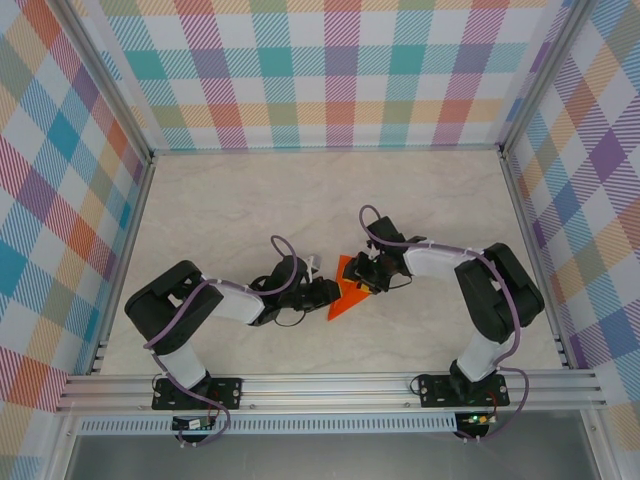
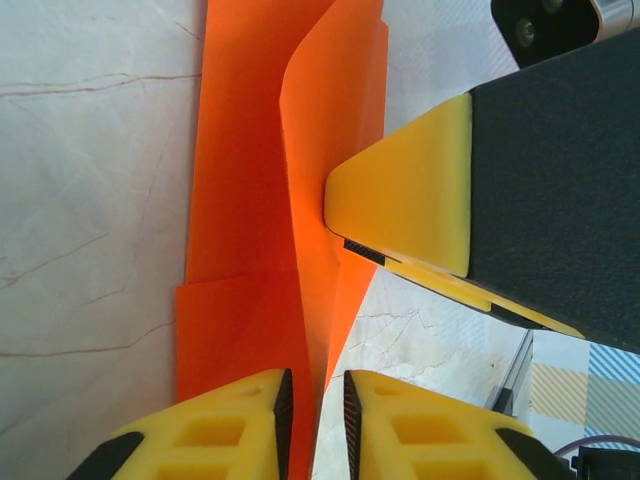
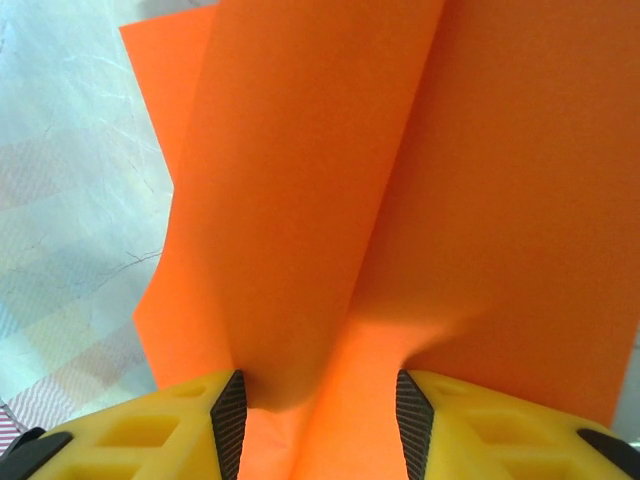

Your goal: Fold a paper plane with a square sheet of paper (pick it up from the middle)

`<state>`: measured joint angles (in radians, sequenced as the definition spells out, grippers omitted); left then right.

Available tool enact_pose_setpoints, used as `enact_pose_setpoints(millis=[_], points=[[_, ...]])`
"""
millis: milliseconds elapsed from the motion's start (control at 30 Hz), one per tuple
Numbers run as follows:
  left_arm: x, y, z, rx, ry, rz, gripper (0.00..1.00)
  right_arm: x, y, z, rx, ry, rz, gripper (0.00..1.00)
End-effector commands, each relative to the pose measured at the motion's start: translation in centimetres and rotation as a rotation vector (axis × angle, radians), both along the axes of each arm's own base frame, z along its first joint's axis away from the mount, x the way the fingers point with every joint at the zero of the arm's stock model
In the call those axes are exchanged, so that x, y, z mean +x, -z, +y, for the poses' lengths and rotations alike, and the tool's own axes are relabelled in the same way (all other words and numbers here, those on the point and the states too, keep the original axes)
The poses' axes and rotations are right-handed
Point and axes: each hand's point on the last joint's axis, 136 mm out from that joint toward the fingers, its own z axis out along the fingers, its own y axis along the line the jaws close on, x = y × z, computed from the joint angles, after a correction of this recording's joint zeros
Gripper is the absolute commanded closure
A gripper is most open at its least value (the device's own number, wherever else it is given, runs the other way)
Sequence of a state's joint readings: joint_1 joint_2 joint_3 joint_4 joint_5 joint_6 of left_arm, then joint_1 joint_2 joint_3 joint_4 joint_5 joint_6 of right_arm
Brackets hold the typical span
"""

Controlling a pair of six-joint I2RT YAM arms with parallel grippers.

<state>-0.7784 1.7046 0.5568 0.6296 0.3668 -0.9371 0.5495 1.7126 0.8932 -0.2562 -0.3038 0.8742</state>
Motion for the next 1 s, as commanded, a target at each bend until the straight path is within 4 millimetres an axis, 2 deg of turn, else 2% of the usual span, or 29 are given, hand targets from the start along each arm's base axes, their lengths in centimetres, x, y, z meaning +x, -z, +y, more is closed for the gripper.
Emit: enact_pose_setpoints(millis=[0,133,267,700,967], points=[[0.6,-0.8,0.1,-0.005,0.004,-0.019,0.73,-0.5,1.5,-1.5,-0.092,0.017,0.047,0.53],[0.4,-0.5,0.1,0.002,0.016,-0.012,0.66,-0.6,1.8,-1.5,-0.088,0.025,0.056,0.52],[0.4,-0.8,-0.7,-0.024,0.052,-0.013,0.65,-0.5,1.7,-1.2,-0.073,0.026,0.055,0.52],[1.1,-0.9,-2.6,-0.015,0.134,-0.04,0.76,-0.5,1.4,-1.0,-0.057,0.017,0.049,0.53],[1.4,-0.4,-1.9,0.005,0.114,-0.036,0.78,-0.6,1.5,-1.2,-0.071,0.021,0.053,0.53]])
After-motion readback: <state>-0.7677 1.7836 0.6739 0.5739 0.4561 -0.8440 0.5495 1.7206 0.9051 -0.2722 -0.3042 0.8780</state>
